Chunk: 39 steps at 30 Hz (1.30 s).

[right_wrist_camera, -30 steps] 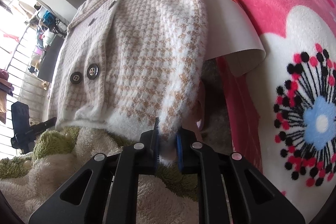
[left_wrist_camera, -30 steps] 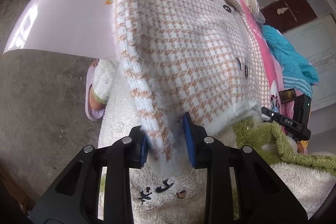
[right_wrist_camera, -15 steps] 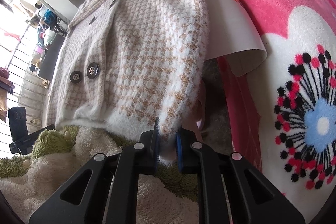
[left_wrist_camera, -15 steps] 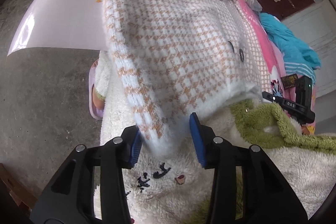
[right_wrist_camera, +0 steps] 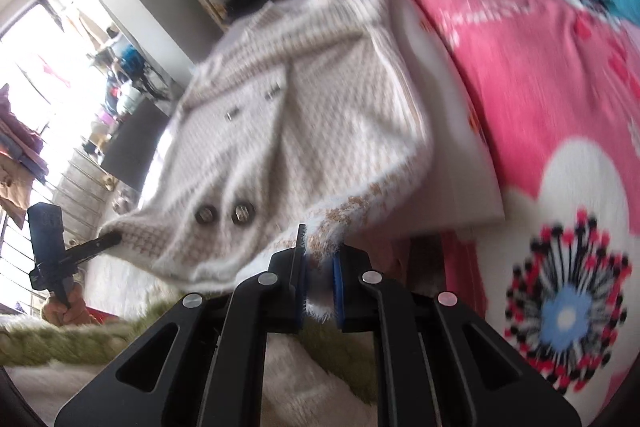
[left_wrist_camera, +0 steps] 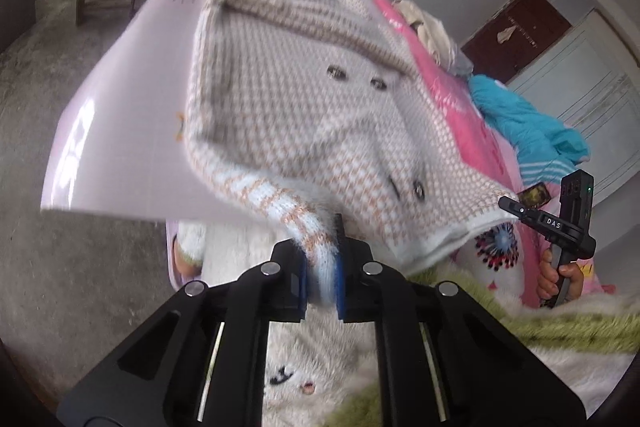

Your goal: Fold large clothes

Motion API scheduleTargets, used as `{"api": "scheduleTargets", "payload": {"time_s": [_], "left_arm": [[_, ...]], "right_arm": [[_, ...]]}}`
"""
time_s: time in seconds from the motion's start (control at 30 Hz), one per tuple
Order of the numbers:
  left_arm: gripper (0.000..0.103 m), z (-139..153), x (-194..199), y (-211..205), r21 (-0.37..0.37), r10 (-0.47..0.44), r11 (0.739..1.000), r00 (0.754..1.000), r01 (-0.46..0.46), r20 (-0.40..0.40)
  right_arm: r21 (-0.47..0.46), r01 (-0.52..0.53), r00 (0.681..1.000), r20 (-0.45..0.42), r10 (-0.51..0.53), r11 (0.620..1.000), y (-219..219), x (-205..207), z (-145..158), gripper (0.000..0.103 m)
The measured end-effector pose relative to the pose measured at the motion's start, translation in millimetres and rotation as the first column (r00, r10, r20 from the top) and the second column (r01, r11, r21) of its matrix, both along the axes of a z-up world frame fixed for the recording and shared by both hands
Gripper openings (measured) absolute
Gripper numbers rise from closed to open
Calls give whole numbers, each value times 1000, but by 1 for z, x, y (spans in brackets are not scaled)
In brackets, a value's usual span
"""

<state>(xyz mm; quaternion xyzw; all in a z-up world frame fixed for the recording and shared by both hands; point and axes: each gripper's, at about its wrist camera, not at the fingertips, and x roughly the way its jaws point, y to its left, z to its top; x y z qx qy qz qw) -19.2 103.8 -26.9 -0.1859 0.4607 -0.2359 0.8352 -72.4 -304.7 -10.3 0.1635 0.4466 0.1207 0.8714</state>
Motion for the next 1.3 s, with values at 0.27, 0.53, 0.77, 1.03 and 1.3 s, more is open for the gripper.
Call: {"api": "scheduleTargets", "payload": {"time_s": [0.27, 0.53, 0.77, 1.03, 1.3], "left_arm": [[9, 21, 61, 9, -40, 61, 997, 996, -59, 68], [9, 10, 148, 16, -50, 126, 991, 992, -125, 26], [9, -21, 214, 14, -31, 147, 988, 988, -149, -38], [10, -46, 249, 10, -25, 132, 990, 986, -135, -99], [20, -36, 248, 17, -47, 120, 991, 987, -126, -109]], "right_arm": [[61, 11, 990, 139, -19, 998, 0, 61, 31, 10], [154, 47, 991, 120, -66, 987, -14, 146, 21, 10], [205, 115, 992, 18, -121, 972, -29, 217, -23, 10], [255, 165, 985, -83, -148, 953, -38, 251, -69, 10], [299, 154, 988, -62, -142, 942, -44, 242, -59, 42]]}}
